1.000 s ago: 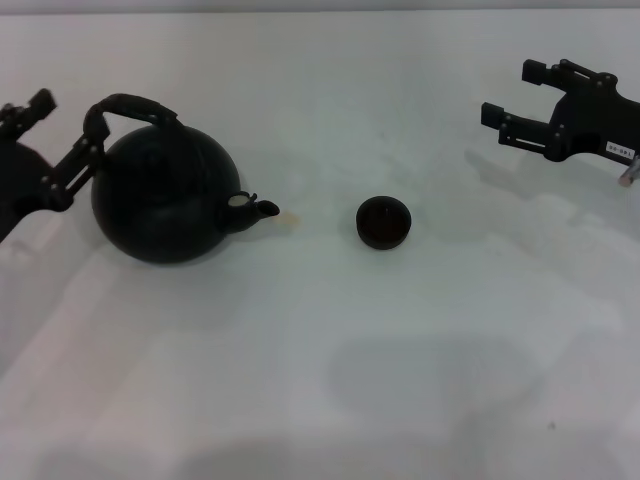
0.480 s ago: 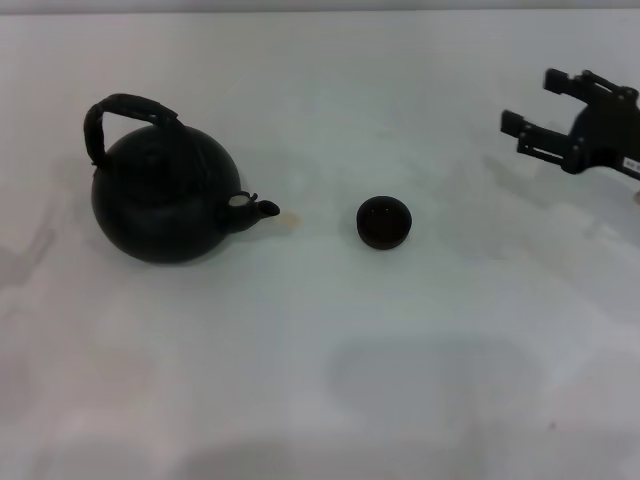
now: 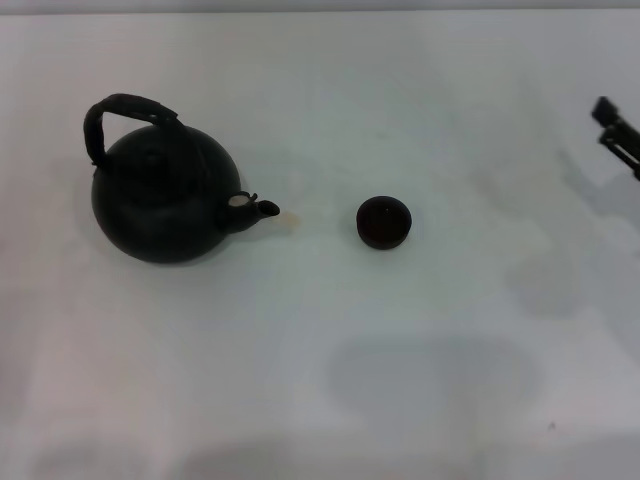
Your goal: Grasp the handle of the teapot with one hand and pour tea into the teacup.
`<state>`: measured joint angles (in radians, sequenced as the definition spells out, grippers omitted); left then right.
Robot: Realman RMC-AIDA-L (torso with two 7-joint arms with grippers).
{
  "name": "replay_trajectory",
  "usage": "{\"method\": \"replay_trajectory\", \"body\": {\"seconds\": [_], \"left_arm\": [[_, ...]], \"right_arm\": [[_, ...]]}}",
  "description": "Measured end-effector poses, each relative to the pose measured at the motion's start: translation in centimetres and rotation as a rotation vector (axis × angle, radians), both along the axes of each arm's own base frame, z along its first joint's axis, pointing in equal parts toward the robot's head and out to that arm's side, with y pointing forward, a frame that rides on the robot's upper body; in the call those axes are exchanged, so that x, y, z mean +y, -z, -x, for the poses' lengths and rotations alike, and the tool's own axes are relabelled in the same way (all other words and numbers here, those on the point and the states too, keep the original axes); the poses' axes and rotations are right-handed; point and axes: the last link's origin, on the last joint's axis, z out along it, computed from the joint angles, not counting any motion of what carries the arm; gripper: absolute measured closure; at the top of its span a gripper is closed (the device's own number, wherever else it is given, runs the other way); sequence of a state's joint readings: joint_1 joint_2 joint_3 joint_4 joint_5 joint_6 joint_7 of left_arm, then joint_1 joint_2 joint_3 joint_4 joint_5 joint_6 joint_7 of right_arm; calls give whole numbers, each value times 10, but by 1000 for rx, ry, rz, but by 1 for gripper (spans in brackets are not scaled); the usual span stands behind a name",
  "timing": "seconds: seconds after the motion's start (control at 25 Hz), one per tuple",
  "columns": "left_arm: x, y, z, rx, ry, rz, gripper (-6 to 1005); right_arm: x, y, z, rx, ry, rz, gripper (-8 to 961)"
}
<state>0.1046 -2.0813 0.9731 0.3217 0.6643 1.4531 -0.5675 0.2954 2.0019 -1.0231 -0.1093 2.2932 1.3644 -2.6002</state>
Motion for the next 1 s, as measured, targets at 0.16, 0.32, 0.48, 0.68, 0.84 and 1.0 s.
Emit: {"method": "replay_trajectory", "body": {"seconds": [0.16, 0.32, 0.48, 0.68, 0.84, 1.0], "left_arm": [[-7, -1, 3, 15, -25, -44, 148], [-8, -2, 4, 40, -34, -56, 148], [-7, -3, 4, 34, -38, -72, 149], [1, -1, 4, 28, -34, -67, 152], [4, -3, 5, 22, -42, -84, 152], [5, -4, 5, 19, -47, -100, 152]], "right_arm": [[-12, 1, -12, -8, 67, -61, 103], [-19, -2, -22, -7, 143, -127, 103], [-26, -4, -27, 9, 185, -179, 103], [-35, 0, -29, -11, 201, -189, 102], [-35, 0, -29, -17, 197, -188, 102], [-33, -2, -27, -19, 184, -197, 102]]}}
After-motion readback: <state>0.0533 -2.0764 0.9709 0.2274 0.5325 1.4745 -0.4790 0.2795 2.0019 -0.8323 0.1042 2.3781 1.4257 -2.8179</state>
